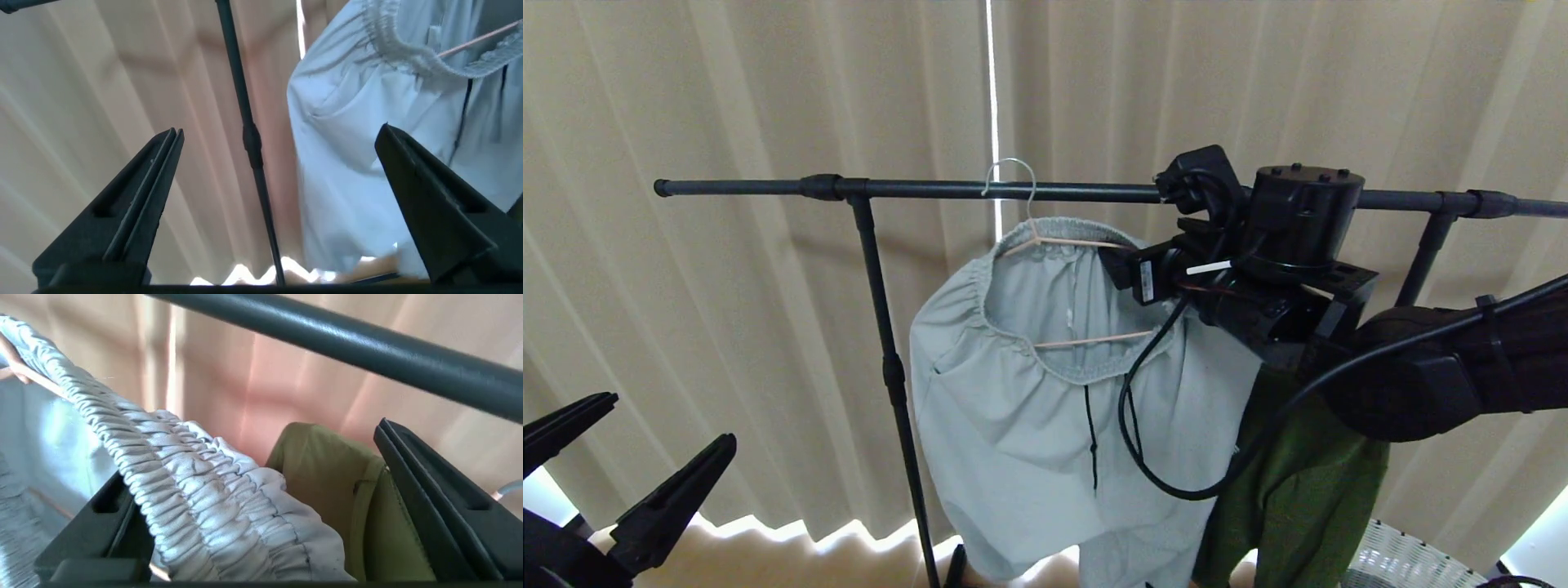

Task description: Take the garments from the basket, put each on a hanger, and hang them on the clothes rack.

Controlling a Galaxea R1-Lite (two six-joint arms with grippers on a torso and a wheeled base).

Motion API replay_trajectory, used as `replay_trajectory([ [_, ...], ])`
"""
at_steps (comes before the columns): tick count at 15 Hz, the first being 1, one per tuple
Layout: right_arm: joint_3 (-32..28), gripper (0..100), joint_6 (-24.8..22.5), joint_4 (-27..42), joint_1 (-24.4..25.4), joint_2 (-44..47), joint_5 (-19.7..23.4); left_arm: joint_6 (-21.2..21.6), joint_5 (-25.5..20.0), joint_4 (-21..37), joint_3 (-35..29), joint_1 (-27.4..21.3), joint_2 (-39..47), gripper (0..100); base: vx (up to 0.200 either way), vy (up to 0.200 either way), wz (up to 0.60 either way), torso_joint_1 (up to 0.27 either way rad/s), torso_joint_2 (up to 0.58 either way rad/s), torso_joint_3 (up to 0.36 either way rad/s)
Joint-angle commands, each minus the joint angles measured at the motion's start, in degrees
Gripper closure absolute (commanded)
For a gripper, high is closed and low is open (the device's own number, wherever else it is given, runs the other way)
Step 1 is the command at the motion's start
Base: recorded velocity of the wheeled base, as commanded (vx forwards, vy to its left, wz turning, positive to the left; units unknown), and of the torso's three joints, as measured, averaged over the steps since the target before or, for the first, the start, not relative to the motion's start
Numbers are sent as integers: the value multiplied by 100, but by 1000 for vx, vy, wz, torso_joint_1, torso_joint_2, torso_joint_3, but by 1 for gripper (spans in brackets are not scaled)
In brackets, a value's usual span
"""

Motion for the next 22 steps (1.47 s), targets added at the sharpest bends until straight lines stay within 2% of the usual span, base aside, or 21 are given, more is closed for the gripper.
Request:
replay_trajectory([
  [1, 185, 0, -17, -95, 3, -260, 175, -5, 2, -2, 1, -1, 0, 0, 0, 0, 0, 0, 0, 0],
  [3, 369, 0, -61, -95, -59, -251, 281, 4, 2, -2, 10, -1, 9, 0, 0, 0, 0, 0, 0, 0],
  [6, 88, 0, -96, -87, -217, 136, 246, 4, 2, -2, 10, -1, 9, 0, 0, 0, 0, 0, 0, 0],
  [9, 88, 0, -87, -113, -226, 65, 193, 4, 2, 7, 36, -1, 27, 0, 0, 0, 0, 0, 0, 0],
  [14, -228, 0, -96, -87, -375, 13, -299, 4, 2, 7, 45, -9, 62, 0, 0, 0, 0, 0, 0, 0],
  [16, -299, 0, -140, -16, -445, -5, -361, 4, 2, 7, 45, -9, 62, 0, 0, 0, 0, 0, 0, 0],
  [19, -342, 0, -421, 115, -489, -93, -589, 4, 2, 7, 54, -9, 70, 0, 0, 0, 0, 0, 0, 0],
  [20, -369, 0, -694, 107, -489, -110, -739, 4, 2, 42, 45, -9, 62, 0, 0, 0, 0, 0, 0, 0],
  [22, -342, 0, -913, 107, -489, -145, -879, -5, 2, 42, 36, -9, 62, 0, 0, 0, 0, 0, 0, 0],
])
